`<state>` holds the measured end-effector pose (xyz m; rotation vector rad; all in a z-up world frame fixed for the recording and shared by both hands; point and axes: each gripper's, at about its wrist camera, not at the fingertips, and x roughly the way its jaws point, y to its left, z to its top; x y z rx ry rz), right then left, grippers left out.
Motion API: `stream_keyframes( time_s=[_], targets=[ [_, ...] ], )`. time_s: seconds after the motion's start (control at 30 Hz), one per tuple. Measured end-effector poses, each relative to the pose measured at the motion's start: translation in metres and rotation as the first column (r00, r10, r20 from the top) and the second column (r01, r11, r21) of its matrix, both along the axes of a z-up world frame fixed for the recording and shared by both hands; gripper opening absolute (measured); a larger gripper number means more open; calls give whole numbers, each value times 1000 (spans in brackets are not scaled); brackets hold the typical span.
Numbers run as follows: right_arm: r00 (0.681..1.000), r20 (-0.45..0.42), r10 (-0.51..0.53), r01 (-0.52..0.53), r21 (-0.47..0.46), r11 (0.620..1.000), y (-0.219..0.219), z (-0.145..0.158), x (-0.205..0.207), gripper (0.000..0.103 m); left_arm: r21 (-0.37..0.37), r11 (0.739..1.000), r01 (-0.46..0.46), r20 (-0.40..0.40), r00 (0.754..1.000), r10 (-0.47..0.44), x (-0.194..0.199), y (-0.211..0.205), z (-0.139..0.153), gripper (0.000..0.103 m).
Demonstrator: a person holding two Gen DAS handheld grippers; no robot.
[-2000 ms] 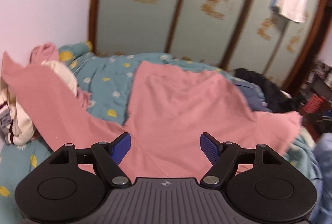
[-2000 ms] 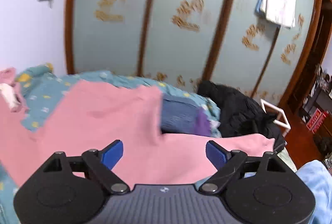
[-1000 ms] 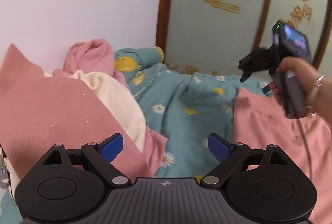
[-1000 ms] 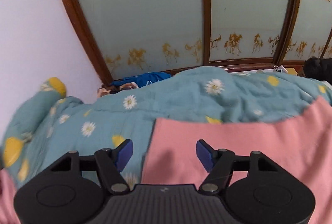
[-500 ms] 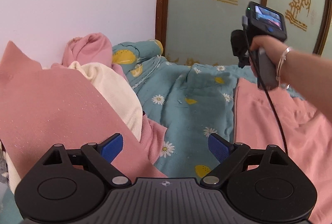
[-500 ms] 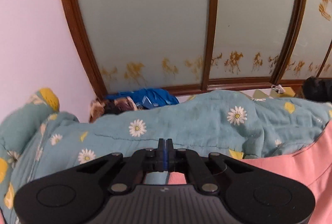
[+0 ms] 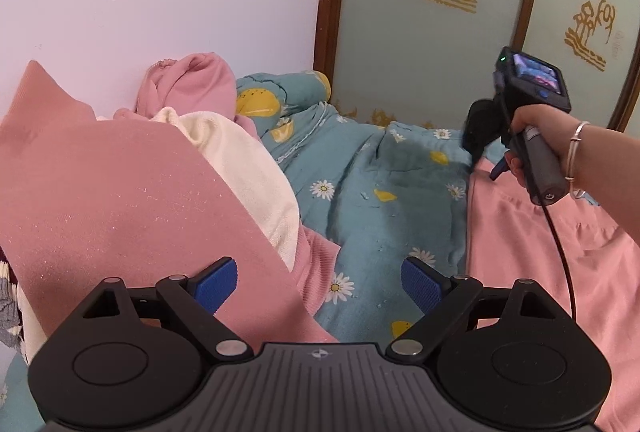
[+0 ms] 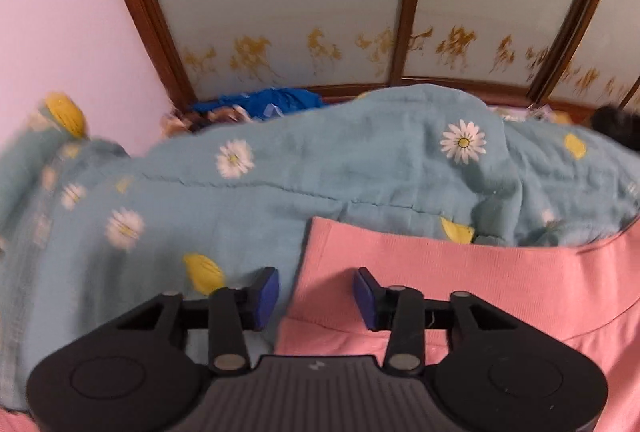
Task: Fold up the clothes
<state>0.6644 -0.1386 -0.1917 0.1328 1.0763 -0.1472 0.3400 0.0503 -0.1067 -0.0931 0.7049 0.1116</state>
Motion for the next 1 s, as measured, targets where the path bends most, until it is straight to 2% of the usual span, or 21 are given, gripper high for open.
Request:
stream_keyframes(
  time_s=[0.03,0.13,0.27,0.47,0.6,0.63,0.7,0.73,0.77,0.8,0.87,0.93,1.0],
  targets=[
    [1000,5,-15,15,-4,1000,1,-1,-1,9,-6,1000,1,-1,1000,-1,0,1,0,90],
    [998,46,-42,42,2,999,3,7,-4,7,-22,1000,5,-2,1000,-5,0,1,0,90],
    [987,163,-12,14,-11,1000,13,32,-10,7,-14,1000,9,0,1000,-9,-1,-1,1,90],
    [975,224,-5,0,20,1000,12,30,-13,7,-9,1000,10,-1,1000,-10,-1,-2,1,90],
    [966,249,63,-69,16,997,21,25,-7,7,0,1000,23,-9,1000,-23,2,-5,-4,90],
    [970,227,85,-89,4,996,24,21,-3,11,15,999,28,-7,1000,-28,2,-7,-5,90],
    [984,129,120,-118,-23,993,28,10,6,17,45,998,39,-4,999,-39,3,-10,-8,90],
    [984,138,112,-112,-6,994,24,13,5,26,60,997,45,-2,999,-45,4,-12,-9,90],
    [983,157,99,-103,20,994,19,19,1,32,75,996,49,-4,999,-49,5,-13,-11,90],
    [979,190,77,-91,63,994,11,30,-6,42,78,996,51,-7,999,-50,5,-14,-12,90],
    [966,253,42,-78,137,987,-6,55,-23,43,53,996,70,-19,997,-69,7,-14,-15,90],
    [946,321,50,-102,148,984,-27,92,-58,46,18,995,95,-26,995,-95,7,-15,-14,90],
    [922,379,75,-121,99,988,-57,137,-121,53,8,994,108,-16,994,-108,5,-18,-9,90]
  ],
)
